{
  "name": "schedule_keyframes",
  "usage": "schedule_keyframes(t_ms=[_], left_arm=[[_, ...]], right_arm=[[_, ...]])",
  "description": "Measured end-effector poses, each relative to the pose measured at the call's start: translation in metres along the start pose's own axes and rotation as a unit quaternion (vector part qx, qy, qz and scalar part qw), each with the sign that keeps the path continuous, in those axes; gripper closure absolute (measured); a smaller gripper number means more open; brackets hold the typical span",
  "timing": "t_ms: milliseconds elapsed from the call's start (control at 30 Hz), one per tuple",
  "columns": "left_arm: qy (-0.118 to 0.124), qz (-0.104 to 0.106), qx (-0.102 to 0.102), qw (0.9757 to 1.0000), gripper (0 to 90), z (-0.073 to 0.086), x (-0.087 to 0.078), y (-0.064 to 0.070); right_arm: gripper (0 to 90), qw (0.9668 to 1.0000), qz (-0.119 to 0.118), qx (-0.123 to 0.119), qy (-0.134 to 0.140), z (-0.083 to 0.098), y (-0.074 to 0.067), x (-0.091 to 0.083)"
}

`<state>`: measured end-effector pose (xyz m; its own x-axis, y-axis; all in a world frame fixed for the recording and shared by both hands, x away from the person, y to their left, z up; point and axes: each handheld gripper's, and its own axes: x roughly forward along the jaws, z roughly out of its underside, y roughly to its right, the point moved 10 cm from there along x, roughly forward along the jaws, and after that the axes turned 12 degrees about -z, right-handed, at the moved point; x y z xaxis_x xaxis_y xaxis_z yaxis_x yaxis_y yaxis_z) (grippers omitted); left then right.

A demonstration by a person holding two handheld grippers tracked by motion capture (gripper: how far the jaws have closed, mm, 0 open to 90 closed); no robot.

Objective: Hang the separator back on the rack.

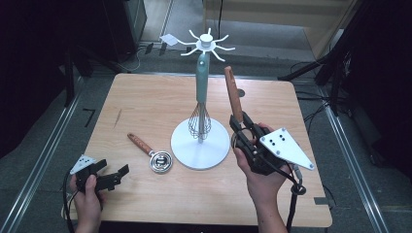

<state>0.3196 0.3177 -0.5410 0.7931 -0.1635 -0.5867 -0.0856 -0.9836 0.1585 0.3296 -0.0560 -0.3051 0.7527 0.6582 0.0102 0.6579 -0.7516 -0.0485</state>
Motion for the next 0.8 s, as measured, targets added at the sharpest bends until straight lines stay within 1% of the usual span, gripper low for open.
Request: schedule_keyframes(t_ms=[467, 800], left_arm=[[0.000, 0.001, -0.003, 1.0000, 0.0, 0.000, 0.000, 0.000], [0.000, 0.002, -0.004, 1.0000, 0.0, 0.000, 0.000, 0.000]], right_arm=[[72.0, 0.9997, 0.003, -0.013, 0.020, -0.019, -0.004, 0.001], [72.0, 0.9996, 0.008, -0.021, 0.018, -0.022, -0.007, 0.006]])
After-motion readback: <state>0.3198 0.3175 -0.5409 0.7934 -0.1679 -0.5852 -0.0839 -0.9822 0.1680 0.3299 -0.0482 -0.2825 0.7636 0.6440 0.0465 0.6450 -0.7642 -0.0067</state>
